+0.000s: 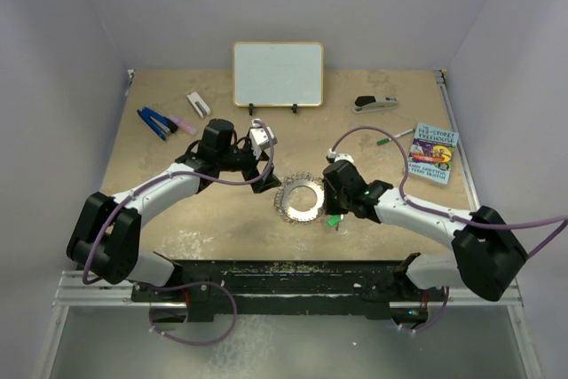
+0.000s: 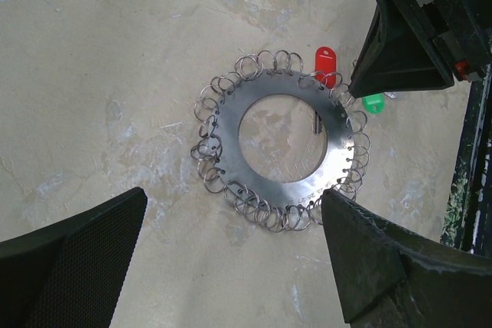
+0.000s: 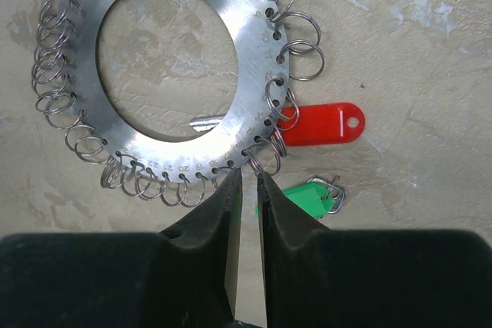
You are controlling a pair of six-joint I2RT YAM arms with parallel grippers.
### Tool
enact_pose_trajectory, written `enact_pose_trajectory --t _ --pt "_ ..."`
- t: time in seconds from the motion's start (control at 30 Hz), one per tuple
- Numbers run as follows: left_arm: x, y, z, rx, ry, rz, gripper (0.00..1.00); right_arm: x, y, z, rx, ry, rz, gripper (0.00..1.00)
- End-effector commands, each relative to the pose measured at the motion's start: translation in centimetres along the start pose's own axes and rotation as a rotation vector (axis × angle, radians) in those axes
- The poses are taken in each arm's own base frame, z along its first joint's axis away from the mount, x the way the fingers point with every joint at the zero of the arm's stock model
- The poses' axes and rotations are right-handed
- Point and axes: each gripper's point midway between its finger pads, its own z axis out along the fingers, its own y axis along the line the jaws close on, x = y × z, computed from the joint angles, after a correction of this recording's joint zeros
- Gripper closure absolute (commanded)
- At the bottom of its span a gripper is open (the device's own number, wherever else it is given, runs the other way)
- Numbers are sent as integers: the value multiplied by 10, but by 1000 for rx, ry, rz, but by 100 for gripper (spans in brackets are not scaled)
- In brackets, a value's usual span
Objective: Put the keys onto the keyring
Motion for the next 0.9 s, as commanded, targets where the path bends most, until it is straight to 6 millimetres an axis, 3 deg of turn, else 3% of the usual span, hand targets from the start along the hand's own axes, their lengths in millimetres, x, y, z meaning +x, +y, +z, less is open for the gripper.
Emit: enact_pose_trajectory --t 0.0,0.87 --pt "-20 -2 -1 18 -41 45 2 -5 -2 3 23 -25 10 81" --pt "-20 -5 -1 31 -39 45 2 4 -3 17 41 14 3 82"
